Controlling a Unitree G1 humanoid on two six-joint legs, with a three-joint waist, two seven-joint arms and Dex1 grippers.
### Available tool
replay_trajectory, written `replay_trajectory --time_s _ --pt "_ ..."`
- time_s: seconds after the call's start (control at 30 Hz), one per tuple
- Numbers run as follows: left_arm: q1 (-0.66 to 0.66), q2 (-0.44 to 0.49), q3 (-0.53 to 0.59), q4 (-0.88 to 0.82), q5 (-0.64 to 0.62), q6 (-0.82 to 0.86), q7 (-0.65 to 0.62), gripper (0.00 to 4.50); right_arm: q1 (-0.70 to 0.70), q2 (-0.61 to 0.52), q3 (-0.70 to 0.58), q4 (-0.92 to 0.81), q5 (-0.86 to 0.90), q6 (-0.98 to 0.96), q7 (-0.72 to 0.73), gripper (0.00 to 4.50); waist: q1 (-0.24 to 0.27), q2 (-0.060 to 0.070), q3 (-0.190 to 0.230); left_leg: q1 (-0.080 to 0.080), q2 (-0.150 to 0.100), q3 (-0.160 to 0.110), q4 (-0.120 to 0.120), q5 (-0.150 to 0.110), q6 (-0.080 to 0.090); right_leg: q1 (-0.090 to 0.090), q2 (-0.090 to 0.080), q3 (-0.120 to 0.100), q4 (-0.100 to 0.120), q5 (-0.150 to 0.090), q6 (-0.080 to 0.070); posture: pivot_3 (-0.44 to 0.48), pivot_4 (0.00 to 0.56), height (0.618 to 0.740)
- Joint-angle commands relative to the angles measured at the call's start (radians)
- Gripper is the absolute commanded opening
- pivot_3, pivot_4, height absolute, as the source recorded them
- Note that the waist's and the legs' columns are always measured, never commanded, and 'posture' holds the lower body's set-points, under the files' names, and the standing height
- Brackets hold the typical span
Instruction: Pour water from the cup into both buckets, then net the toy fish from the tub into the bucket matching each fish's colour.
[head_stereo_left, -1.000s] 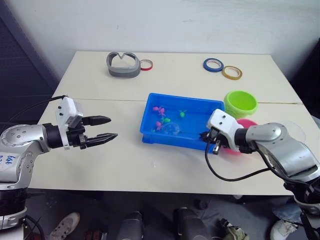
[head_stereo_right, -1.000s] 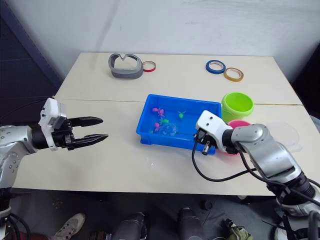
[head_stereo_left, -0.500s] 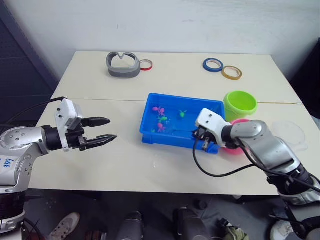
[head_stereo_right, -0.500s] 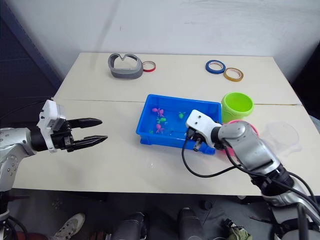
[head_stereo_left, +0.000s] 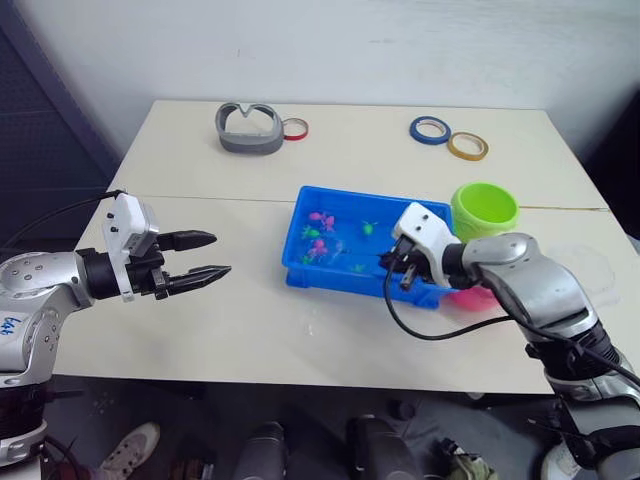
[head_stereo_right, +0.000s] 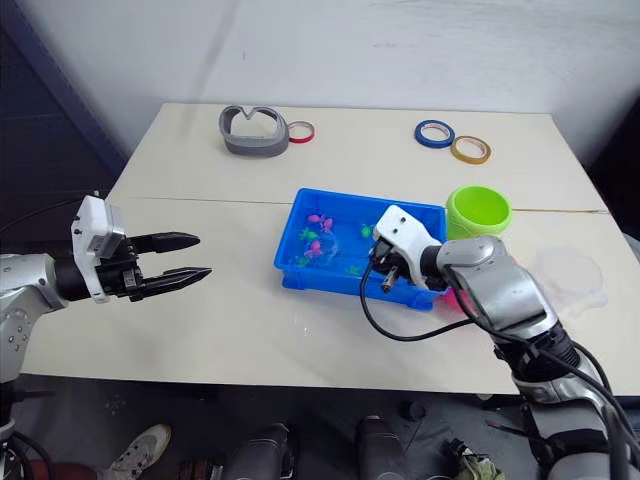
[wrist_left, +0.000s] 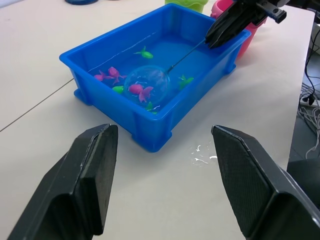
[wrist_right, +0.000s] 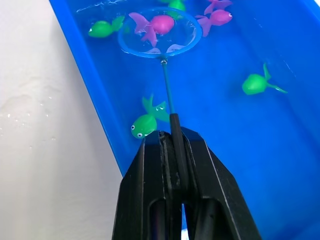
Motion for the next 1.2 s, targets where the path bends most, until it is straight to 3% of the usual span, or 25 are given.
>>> replay_trajectory --time_s 0.03,0.57,0.7,1.0,1.2 --pt "-0.014 0.011 0.013 -0.015 -0.015 -0.013 -0.003 3.29 0.002 -0.022 -0.06 -0.058 0.034 0.01 0.001 0.0 -0.001 0.0 0.0 0.0 0.0 0.0 0.0 0.0 0.0 0.0 0.0 0.0 0.0 0.0 0.0 0.0 0.15 0.74" --pt "-0.066 0.005 -0.037 0.029 0.003 -0.038 -0.036 3.29 0.068 -0.045 -0.192 -0.112 0.154 0.032 -0.007 0.0 0.002 0.0 0.0 -0.001 0.0 -0.001 -0.001 0.0 0.0 0.0 0.0 -0.001 -0.001 0.0 0.0 0.0 0.15 0.74" --pt "-0.126 -0.011 -0.088 0.07 0.011 -0.063 -0.053 3.29 0.149 -0.052 -0.337 -0.138 0.244 0.02 0.017 0.0 0.006 0.0 0.0 -0.002 0.0 -0.001 -0.001 0.0 0.0 0.0 0.0 -0.002 -0.004 0.0 0.0 0.0 0.15 0.74" --pt "-0.336 -0.106 -0.248 0.22 0.063 -0.154 -0.142 3.29 0.35 -0.185 -0.59 -0.2 0.303 -0.027 0.039 0.0 0.01 0.0 0.0 -0.007 -0.001 -0.003 0.001 0.0 0.001 0.0 -0.001 -0.006 -0.007 0.0 0.0 0.0 0.15 0.74" --pt "-0.442 -0.181 -0.318 0.306 0.097 -0.211 -0.192 3.29 0.536 -0.246 -0.858 -0.237 0.322 -0.004 0.055 0.0 0.013 0.0 0.0 -0.008 -0.001 -0.003 0.002 0.0 0.001 0.0 0.001 -0.006 -0.006 0.0 0.001 0.0 0.15 0.74"
